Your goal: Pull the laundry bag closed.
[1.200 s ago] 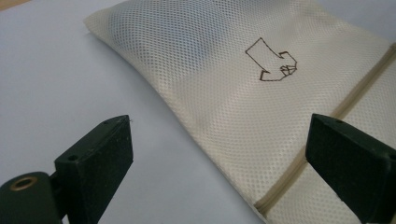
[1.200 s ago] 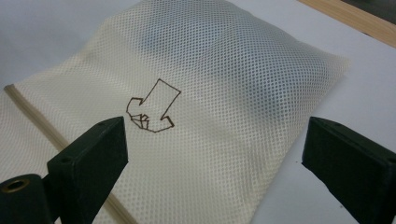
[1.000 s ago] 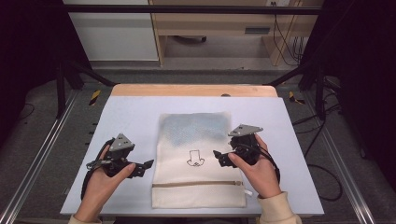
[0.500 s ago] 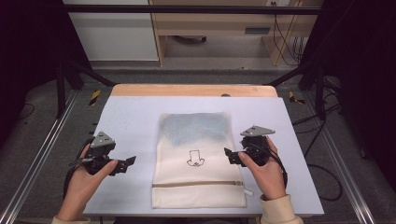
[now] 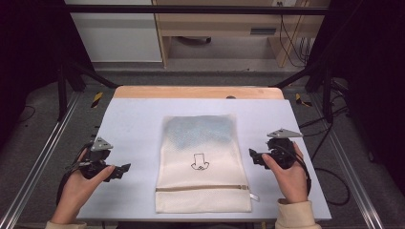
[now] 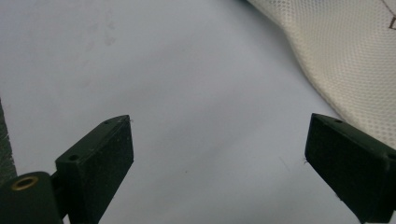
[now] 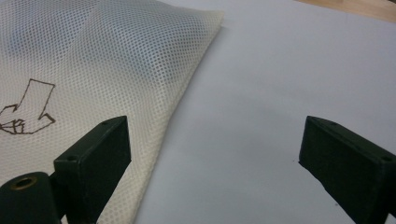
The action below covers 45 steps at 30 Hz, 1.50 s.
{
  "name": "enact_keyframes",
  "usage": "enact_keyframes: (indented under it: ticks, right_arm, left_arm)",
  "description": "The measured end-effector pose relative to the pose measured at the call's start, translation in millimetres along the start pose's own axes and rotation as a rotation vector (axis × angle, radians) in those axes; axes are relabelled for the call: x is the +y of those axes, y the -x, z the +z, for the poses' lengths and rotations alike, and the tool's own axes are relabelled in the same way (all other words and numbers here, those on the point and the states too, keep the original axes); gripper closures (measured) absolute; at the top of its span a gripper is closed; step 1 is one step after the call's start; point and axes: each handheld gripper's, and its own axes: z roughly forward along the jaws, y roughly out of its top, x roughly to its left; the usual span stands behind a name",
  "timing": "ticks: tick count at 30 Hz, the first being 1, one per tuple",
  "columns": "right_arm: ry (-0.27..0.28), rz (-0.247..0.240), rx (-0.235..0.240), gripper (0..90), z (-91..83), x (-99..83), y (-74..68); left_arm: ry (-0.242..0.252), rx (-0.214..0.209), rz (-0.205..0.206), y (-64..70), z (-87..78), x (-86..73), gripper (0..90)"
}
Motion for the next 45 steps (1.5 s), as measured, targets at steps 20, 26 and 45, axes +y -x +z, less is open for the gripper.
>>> enact_keyframes:
  ticks: [20, 26, 45]
  right_arm:
    - [-0.047, 0.064, -0.031, 7.6, 3.5, -30.7, 29.9]
    - [-0.083, 0.085, -0.028, 8.1, 5.9, -45.2, 35.9]
    - [-0.05, 0.069, -0.016, 10.3, 7.2, -83.2, 39.2]
  left_arm:
    - [-0.059, 0.038, -0.044, -24.8, 11.0, -23.7, 8.0]
    - [-0.08, 0.051, -0.048, -28.0, 15.1, -29.9, 8.0]
    - [0.006, 0.095, -0.048, -30.7, 12.8, -48.2, 7.9]
